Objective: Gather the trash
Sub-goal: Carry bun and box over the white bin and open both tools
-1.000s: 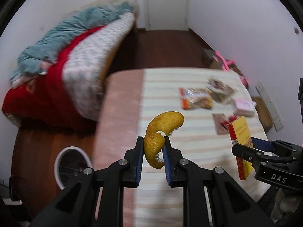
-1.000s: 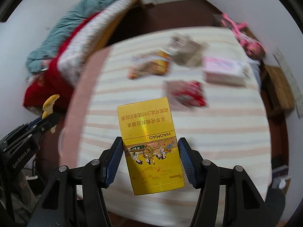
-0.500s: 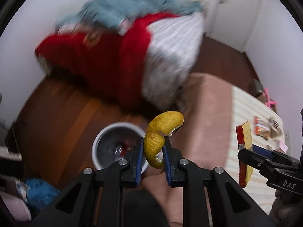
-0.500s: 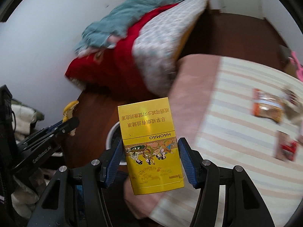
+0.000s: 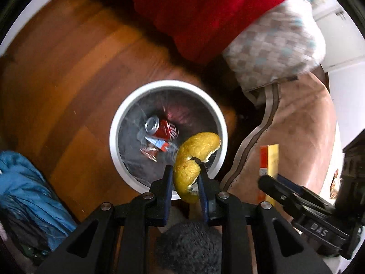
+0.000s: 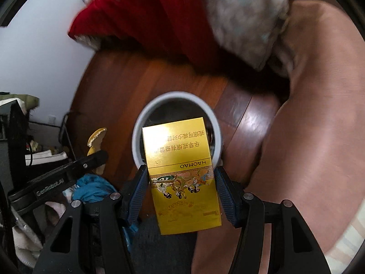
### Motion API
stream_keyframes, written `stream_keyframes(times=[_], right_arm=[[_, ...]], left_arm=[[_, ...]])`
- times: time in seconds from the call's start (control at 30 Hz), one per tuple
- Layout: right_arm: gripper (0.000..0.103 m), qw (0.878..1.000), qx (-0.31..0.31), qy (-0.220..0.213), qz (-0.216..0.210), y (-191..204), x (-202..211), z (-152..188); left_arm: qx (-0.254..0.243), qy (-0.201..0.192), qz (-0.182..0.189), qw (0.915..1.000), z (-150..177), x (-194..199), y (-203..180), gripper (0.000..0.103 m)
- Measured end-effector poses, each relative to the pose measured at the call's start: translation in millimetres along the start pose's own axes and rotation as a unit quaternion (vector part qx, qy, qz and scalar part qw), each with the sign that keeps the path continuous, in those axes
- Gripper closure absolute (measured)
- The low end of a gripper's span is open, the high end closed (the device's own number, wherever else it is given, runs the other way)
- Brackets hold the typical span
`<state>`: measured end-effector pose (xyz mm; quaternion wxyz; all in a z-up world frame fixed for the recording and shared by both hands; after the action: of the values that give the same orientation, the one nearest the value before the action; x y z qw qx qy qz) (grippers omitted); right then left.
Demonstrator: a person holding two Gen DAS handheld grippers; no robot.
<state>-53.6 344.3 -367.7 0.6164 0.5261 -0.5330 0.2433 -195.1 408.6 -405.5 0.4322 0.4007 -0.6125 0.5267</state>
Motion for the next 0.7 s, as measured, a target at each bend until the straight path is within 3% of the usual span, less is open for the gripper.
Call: stream_keyframes(times=[0.07, 0.1, 0.17, 0.2, 0.23, 0.33, 0.43, 0.6, 0.7], right_arm=[[0.042, 1.0, -0.007, 0.017, 0.004, -1, -23, -5], [0.042, 1.0, -0.011, 0.023, 0.005, -2, -33, -7], [0.042, 0.999, -0.017, 0.034, 0.009, -6, -48, -10], [0.042, 0.999, -0.018, 0.04, 0.01, -6, -56, -13], [0.042, 0.999, -0.017, 0.044, 0.011, -5, -62, -14], [0.04, 0.998, -0.025, 0.056, 0.005, -5, -80, -24], [0.004, 0.998, -0.033, 0.059, -0.006, -5, -88, -27], [0.0, 0.999, -0.003, 0.052, 0.009, 0, -84, -26], [0.0, 0.998, 0.022, 0.047, 0.038, 1, -73, -19]], left_arm=[[0.014, 0.004, 0.0, 0.9999, -2, -6, 4, 0.082], [0.023, 0.005, -0.002, 0.9997, -3, -9, 8, 0.077], [0.032, 0.003, -0.003, 0.9995, 0, -7, 14, 0.049], [0.036, -0.002, -0.004, 0.9993, -2, -5, 17, 0.022], [0.038, -0.01, -0.009, 0.9992, -2, -3, 20, 0.01], [0.039, -0.025, -0.039, 0.9982, 0, 6, 31, 0.009], [0.026, -0.059, -0.084, 0.9944, 5, 19, 38, 0.005], [-0.003, -0.099, -0.15, 0.9838, 19, 34, 39, 0.005], [-0.012, -0.117, -0.17, 0.9785, 28, 40, 37, 0.005]])
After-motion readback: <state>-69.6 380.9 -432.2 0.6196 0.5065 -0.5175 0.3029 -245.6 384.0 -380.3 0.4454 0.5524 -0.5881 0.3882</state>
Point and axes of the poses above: each gripper's, at about its wrist camera, not at the fingertips, and x roughly against the way its jaws point, y to its left, z to its underside, the point moved 5 cm from there along -x, roughly the way its jaws point, and after that the axes turned 4 degrees about -y, right-handed, at the moved point
